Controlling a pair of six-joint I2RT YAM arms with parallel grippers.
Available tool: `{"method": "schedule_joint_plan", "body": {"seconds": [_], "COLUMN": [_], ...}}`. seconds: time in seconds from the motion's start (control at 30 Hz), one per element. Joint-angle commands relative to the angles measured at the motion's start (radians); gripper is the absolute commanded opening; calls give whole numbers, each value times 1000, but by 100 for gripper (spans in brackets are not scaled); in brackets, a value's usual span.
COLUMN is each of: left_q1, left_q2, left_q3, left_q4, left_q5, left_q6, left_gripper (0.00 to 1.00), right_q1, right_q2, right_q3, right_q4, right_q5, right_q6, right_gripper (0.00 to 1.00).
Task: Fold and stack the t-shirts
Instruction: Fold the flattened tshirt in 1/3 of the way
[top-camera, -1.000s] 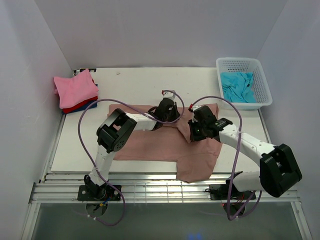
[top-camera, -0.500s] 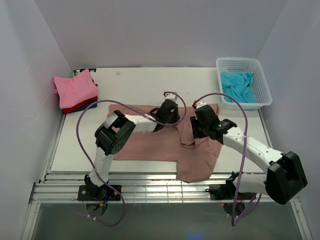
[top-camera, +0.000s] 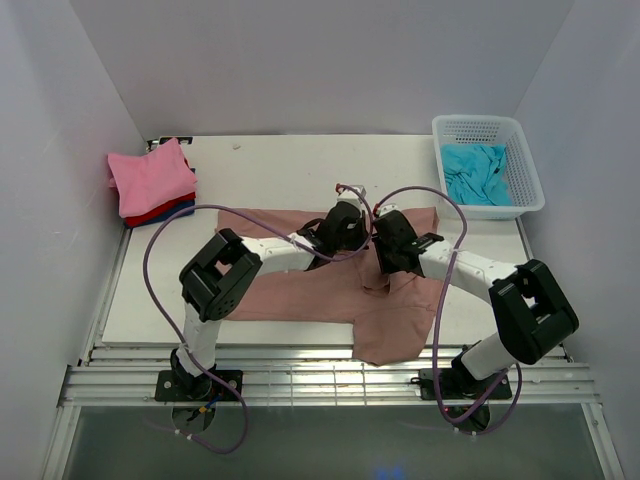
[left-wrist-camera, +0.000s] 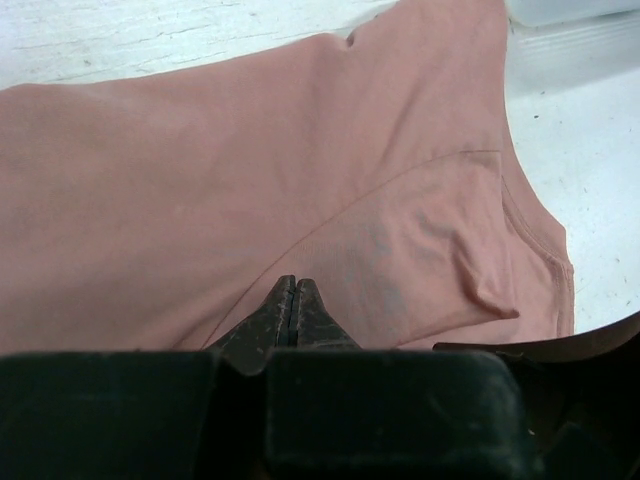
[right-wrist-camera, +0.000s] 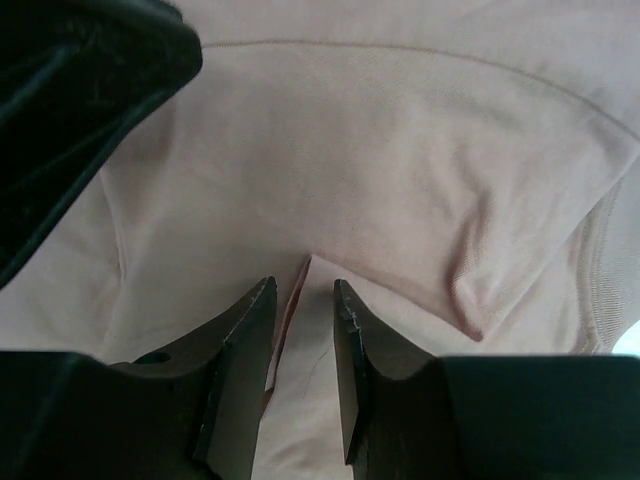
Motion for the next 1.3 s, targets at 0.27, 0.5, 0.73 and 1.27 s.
{"method": "schedule_joint_plan", "body": {"seconds": [0.27,0.5,0.73,1.27], "left_q1": [-43,-48,-48,-50], "left_q2": [6,15,17,10], "left_q3": [-23,-37,-46,-60], "left_q4": [-1,5,8,8], "left_q5": [28,22,17,-1], "left_q6": [-32,-41,-44,-42], "left_gripper": [0,0,0,0], "right_q1": [-2,-2,-1,-1], "right_q2": [25,18,1,30], "right_q3": [0,-32,-18,-33], "right_q4": [67,63,44,26], "right_q5": [89,75,69,51], "right_q6": [-20,-4,-3,11], "right_gripper": [19,17,37,8]}}
